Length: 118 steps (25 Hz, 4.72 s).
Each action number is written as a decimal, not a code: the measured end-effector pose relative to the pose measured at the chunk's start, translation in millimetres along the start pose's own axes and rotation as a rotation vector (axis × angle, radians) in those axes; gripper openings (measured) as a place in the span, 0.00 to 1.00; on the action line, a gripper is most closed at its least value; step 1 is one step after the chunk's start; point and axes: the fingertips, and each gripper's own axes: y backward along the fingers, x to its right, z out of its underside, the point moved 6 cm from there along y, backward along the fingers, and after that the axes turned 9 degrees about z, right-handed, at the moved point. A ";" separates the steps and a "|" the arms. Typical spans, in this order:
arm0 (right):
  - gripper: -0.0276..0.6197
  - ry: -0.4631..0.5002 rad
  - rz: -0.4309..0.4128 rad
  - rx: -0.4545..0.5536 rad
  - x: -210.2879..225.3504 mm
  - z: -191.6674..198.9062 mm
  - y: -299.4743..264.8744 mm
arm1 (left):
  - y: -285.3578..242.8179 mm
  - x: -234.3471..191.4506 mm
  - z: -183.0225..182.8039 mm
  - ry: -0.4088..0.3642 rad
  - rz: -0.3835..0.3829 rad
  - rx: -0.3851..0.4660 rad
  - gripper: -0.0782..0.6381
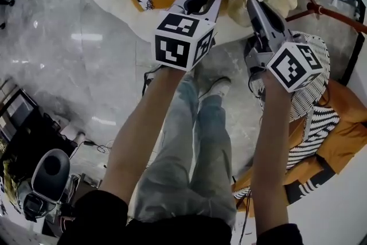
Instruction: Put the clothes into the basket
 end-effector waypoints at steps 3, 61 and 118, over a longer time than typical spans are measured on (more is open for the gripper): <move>0.08 0.008 -0.035 0.040 -22.6 -13.2 29.1 | 30.4 27.7 -16.4 -0.028 0.001 0.042 0.17; 0.08 0.230 0.322 0.907 -69.1 -251.2 769.9 | 184.5 764.1 -224.3 -0.634 0.599 0.264 0.17; 0.06 -0.350 0.586 0.145 145.1 170.3 425.4 | -49.9 379.8 159.0 -0.211 0.194 -0.290 0.12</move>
